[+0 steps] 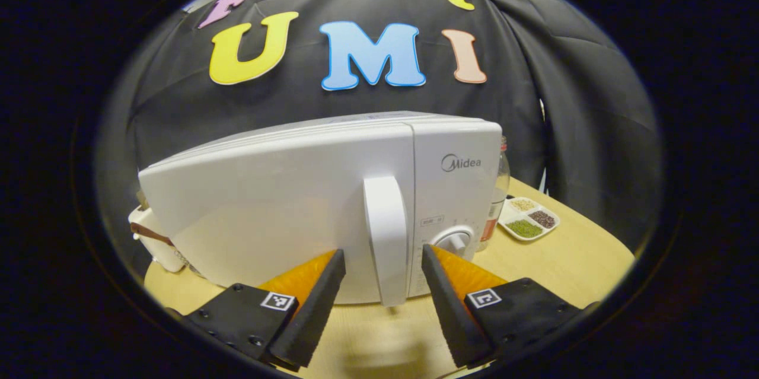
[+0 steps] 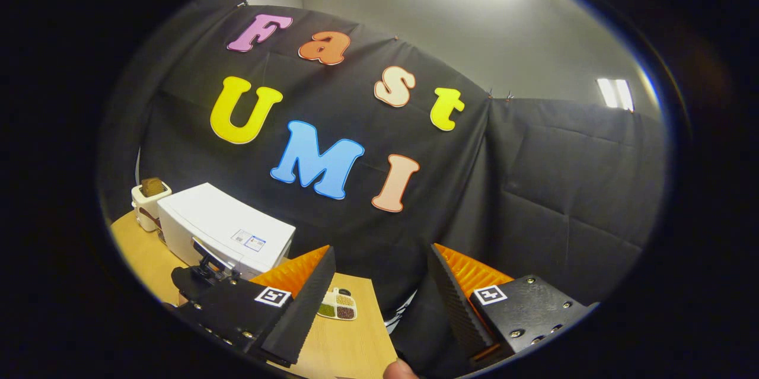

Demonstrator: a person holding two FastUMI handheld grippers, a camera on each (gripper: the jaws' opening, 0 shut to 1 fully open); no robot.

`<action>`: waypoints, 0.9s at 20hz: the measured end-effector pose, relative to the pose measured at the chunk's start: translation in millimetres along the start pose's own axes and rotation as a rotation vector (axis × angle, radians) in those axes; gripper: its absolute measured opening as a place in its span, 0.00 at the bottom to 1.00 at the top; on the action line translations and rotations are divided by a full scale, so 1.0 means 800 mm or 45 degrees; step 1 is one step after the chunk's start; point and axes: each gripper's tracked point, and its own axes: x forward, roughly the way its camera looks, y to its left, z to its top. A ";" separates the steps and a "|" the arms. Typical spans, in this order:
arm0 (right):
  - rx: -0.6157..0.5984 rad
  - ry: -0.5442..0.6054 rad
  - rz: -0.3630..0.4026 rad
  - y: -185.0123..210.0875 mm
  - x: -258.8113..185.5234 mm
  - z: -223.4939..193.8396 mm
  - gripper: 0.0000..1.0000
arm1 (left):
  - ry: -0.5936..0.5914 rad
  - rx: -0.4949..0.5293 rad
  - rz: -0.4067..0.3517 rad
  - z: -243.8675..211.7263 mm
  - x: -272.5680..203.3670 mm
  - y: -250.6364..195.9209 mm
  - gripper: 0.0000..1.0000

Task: Open the microwave oven with the left hand, put the food in, and close the microwave oven.

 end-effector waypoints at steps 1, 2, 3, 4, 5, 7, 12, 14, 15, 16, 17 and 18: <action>0.006 -0.003 0.005 -0.001 0.000 0.000 0.96 | 0.032 -0.021 0.006 -0.008 0.003 0.002 0.88; 0.010 -0.008 0.009 0.000 -0.001 0.001 0.96 | 0.066 -0.061 0.006 -0.016 0.007 0.004 0.75; 0.011 -0.012 0.012 -0.002 -0.003 0.000 0.96 | 0.076 -0.141 -0.044 -0.020 0.010 -0.003 0.75; 0.009 -0.015 0.016 -0.003 -0.006 0.000 0.96 | 0.070 -0.192 -0.084 -0.015 0.008 -0.014 0.63; 0.006 -0.015 0.018 -0.005 -0.007 -0.002 0.96 | 0.088 -0.172 -0.079 -0.021 0.014 -0.016 0.51; 0.017 -0.014 0.022 -0.009 -0.012 -0.006 0.96 | 0.079 -0.059 -0.084 -0.021 0.013 -0.017 0.34; 0.106 -0.020 0.086 -0.014 -0.029 -0.018 0.96 | 0.102 -0.141 -0.060 -0.023 0.008 -0.013 0.19; 0.159 -0.020 0.120 -0.020 -0.036 -0.023 0.96 | 0.137 -0.086 -0.065 -0.025 0.007 -0.017 0.18; 0.179 -0.017 0.137 -0.024 -0.042 -0.027 0.96 | 0.147 -0.069 -0.067 -0.027 0.009 -0.017 0.18; 0.194 -0.020 0.142 -0.030 -0.046 -0.028 0.96 | 0.144 -0.076 -0.067 -0.025 0.008 -0.015 0.12; 0.206 -0.019 0.136 -0.040 -0.050 -0.032 0.96 | 0.141 -0.096 -0.069 -0.025 0.007 -0.015 0.14; 0.213 -0.014 0.136 -0.048 -0.054 -0.036 0.96 | 0.161 -0.104 -0.068 -0.026 0.007 -0.015 0.13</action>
